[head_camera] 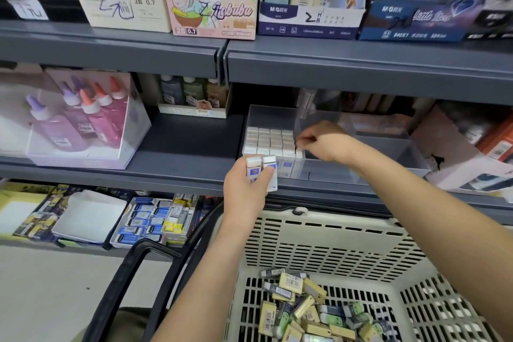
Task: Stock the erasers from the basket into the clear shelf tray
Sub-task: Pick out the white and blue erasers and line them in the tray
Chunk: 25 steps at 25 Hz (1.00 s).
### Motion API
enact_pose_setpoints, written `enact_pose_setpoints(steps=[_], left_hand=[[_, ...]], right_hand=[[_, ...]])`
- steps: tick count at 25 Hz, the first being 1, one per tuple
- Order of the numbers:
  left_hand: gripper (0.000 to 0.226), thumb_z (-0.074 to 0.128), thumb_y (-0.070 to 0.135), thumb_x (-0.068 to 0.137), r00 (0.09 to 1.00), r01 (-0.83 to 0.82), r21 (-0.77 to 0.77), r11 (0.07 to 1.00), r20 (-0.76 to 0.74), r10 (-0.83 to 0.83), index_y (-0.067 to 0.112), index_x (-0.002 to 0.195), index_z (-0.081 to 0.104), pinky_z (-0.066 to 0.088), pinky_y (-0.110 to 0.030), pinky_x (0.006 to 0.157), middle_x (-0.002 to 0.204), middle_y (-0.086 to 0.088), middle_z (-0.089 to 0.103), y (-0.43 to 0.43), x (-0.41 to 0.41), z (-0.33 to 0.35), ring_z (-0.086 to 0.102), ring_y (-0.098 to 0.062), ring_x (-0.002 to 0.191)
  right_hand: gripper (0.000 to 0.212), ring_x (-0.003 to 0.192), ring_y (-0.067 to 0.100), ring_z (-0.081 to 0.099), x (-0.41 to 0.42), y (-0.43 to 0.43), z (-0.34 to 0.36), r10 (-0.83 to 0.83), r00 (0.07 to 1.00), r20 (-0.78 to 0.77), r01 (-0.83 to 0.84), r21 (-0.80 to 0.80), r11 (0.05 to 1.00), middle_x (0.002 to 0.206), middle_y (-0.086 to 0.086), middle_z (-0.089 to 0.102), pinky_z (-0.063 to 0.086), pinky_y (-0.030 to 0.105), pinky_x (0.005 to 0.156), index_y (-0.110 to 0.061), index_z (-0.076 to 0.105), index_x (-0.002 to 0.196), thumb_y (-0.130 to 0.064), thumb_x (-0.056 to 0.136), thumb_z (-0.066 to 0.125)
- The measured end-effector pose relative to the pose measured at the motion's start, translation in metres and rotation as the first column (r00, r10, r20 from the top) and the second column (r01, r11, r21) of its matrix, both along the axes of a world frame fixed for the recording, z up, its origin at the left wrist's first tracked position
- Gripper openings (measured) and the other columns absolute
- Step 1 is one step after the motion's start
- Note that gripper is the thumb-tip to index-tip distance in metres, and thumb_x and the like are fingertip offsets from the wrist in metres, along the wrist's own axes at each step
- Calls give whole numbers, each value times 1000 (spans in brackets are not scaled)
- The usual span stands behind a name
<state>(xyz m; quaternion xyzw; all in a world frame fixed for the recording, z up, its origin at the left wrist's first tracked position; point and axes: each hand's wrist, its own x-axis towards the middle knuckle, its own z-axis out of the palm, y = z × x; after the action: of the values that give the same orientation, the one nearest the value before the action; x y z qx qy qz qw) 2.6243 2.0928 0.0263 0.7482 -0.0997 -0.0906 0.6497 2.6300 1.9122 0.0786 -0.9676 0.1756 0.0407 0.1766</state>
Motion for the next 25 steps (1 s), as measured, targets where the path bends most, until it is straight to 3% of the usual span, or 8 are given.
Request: enact_pose_setpoints(steps=[4,6,9,12,15,19,22,25], left_hand=[[16,67,19,85,999,17,-28,999,-44,-18,31,90,57,45,-8,53,87,8,64,-1,-1,2,57,-5,63],[18,70,19,83,998,41,-60,997,-51,-44,23,98,61,44,-8,51,86,5,67,-2,-3,4,56,-3,56],[20,70,16,82,996,57,-102,993,-63,-64,18,100,62,43,-9,48,80,6,66,-4,-6,4,55,0,49],[15,63,17,88,998,39,-81,996,-36,-42,21,100,56,42,-8,48,86,3,65,-5,-8,3,56,-5,56],[12,55,19,90,998,11,-78,997,-60,-15,27,92,46,46,-17,61,90,-3,62,-6,-7,0,52,-12,67],[16,49,14,90,996,46,-111,993,-65,-53,27,90,41,45,-22,63,87,-1,57,-5,-9,-2,50,-13,70],[17,49,13,92,998,51,-121,991,-28,-55,28,88,44,42,-9,50,81,4,58,-5,-9,-2,51,-12,64],[20,51,9,91,999,33,-137,990,-35,-38,28,88,47,45,-8,53,87,7,61,-6,-8,-2,57,-9,67]], right_hand=[[22,94,10,62,-20,15,7,69,963,260,-115,165,980,106,-6,68,45,23,86,-23,67,107,-33,89,58],[23,82,2,62,-31,27,9,205,951,232,-267,274,924,97,-10,67,48,23,82,-26,66,108,-31,87,61],[22,78,14,66,-39,30,11,294,941,168,-335,343,877,90,-2,67,52,26,78,-27,64,107,-18,87,63],[19,68,9,67,-42,15,18,214,965,152,-260,439,860,77,0,68,55,21,72,-14,66,103,-10,84,65],[15,65,6,64,-33,-8,26,-61,968,244,-77,518,852,74,-3,65,54,16,69,-5,65,95,-7,81,68],[19,85,17,57,-9,-21,23,-223,891,396,125,258,958,91,-1,61,44,28,88,-16,61,98,-21,81,68],[24,84,16,55,-1,-19,14,-138,899,415,99,115,988,87,-4,57,41,25,83,-16,61,103,-26,82,66],[19,80,13,53,3,-19,7,-111,928,356,76,110,991,75,-9,54,35,19,77,-20,61,100,-26,83,66]])
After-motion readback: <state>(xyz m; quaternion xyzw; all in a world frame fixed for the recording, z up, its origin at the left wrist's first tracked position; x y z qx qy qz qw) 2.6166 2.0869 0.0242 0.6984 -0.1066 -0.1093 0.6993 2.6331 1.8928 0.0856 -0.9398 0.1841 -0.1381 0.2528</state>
